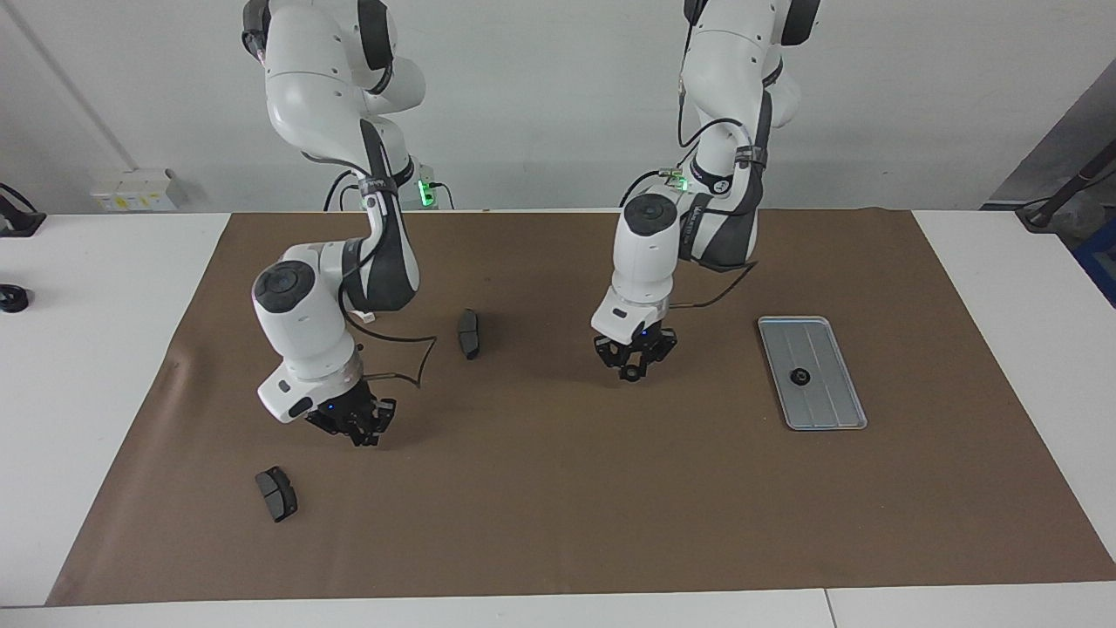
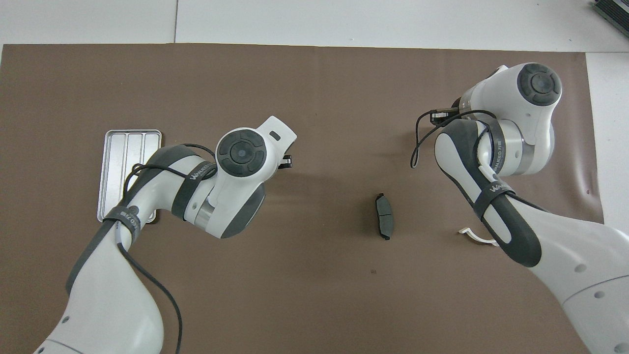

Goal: Pick bearing gear from pile to tray
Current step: 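Lower the bearing onto the tray while the right gripper reaches the last bearing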

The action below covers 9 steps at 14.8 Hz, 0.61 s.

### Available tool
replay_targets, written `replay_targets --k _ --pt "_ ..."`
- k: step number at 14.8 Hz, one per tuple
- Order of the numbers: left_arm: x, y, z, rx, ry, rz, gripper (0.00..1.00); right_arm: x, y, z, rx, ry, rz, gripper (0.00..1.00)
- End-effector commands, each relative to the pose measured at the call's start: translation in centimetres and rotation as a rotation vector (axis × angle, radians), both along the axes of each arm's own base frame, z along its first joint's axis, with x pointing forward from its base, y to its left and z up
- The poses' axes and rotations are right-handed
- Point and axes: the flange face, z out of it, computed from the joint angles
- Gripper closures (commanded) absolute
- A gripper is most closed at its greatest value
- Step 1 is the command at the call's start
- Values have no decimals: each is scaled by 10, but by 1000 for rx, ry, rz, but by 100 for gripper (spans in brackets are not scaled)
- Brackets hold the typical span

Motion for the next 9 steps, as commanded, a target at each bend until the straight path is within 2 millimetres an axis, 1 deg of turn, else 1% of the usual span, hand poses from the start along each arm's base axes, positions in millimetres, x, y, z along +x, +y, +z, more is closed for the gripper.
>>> replay_targets --k 1,2,3,5,6,7,8,9 --pt "-18 62 21 16 9 -39 100 -20 35 33 26 27 -28 100" --pt "-16 82 27 20 12 -38 100 -26 51 40 31 36 -37 100" --pt "-12 104 29 28 23 -39 100 -33 74 41 35 44 -59 100" --pt "-4 130 30 29 14 -25 100 -48 129 43 32 37 -113 100" --pt "1 153 29 32 17 -11 100 -54 146 43 38 38 -144 100" --pt "1 172 23 37 29 -14 100 -60 163 42 45 38 -160 100" --pt "3 194 21 37 25 -10 100 -66 185 38 53 30 -166 100" --pt "5 217 19 37 14 -3 100 -69 200 36 64 16 -175 100"
